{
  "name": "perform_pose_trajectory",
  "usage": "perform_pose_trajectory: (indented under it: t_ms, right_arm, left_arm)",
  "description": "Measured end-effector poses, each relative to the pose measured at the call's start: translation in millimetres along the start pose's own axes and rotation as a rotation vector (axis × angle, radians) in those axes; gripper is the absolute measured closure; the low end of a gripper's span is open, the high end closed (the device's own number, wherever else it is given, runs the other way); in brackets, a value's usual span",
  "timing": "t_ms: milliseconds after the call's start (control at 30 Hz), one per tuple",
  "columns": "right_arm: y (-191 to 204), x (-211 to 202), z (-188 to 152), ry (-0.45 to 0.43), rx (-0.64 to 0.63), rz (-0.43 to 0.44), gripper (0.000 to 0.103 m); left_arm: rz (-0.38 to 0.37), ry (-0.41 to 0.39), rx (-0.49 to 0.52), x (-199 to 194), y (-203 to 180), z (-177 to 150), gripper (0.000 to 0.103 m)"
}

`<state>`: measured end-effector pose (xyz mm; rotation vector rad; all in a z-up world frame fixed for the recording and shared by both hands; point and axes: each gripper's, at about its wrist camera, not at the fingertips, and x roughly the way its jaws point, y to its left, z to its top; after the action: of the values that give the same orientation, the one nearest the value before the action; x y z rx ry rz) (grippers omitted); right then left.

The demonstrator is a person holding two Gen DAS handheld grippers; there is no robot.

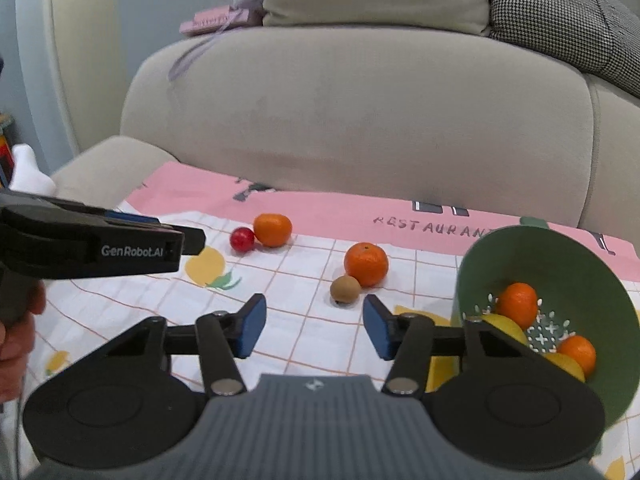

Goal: Organize fruits
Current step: 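Withdraw both tools from the colander toward the remaining tomato and kiwi, then grasp the other red tomato with the left tool while the right tool grasps the other kiwi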

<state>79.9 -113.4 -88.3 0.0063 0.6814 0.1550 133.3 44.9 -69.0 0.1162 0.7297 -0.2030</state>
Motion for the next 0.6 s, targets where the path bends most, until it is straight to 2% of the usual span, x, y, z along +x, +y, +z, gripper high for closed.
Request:
perform_pose_trajectory:
  t_ms: [133, 400, 600]
  right_arm:
    - [0.5, 27.2, -0.4, 0.026, -0.005, -0.024, 0.062]
    - [-3.0, 76.8, 3.2, 0.054, -0.008, -0.078, 0.066]
    - [-7.3, 102.9, 1.9, 0.076, 0.013, -0.079, 0.066]
  left_arm:
    - [0.018, 0.007, 0.009, 24.3, 3.9, 1.0, 0.052]
    - [-0.007, 0.025, 0.011, 73.2, 13.1, -1.9, 0.052]
    - [0.019, 0.049, 0.033, 102.6, 17.6, -4.2, 0.054]
